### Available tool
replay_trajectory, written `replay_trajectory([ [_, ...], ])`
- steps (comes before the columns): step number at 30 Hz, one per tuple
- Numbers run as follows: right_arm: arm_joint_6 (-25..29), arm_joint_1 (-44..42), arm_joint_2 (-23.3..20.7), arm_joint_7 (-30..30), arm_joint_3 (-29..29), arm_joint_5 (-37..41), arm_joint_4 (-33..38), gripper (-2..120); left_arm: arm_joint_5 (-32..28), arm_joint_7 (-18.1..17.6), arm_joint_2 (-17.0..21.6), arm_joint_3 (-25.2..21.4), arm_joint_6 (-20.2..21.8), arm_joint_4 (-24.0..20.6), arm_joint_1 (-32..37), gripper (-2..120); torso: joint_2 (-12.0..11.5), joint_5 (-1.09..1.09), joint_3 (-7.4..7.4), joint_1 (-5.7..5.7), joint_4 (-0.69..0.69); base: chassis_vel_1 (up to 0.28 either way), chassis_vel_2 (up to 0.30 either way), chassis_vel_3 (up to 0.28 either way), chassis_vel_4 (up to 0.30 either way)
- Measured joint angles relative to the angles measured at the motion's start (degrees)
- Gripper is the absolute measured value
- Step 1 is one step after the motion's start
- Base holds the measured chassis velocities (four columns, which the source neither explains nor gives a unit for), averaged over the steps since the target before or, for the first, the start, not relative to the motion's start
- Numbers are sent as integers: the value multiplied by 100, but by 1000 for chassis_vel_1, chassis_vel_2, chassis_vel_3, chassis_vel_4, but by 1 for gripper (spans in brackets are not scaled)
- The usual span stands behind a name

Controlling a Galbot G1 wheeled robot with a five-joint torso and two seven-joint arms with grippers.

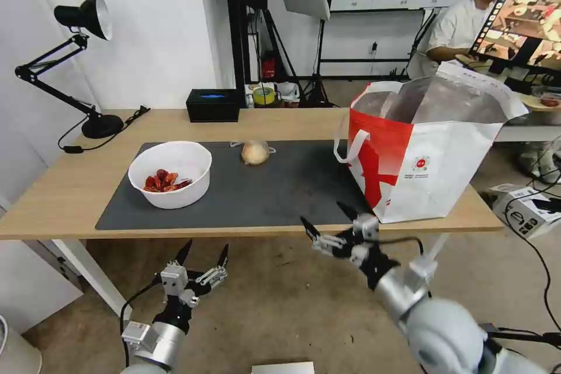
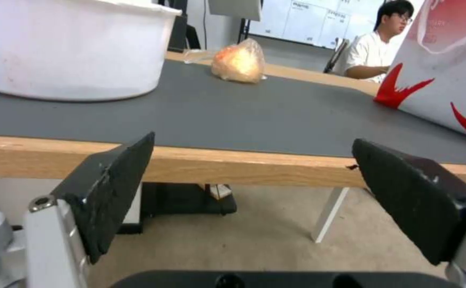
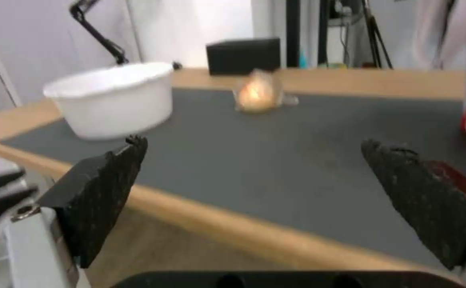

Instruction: Pick up the trash from the table and place it into the takeout bag.

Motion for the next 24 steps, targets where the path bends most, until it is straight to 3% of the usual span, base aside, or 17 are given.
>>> replay_trajectory([
  [19, 159, -428, 304, -76, -308, -540, -460, 100, 30, 10, 1, -20, -36, -9, 82, 100, 0, 0, 0, 0, 1, 0, 0, 0, 0],
  [24, 62, 218, 338, 18, -665, -451, -689, 100, 28, 12, 20, -9, -37, 31, 60, 100, 0, 1, 1, 0, 1, 0, 0, 0, 0],
])
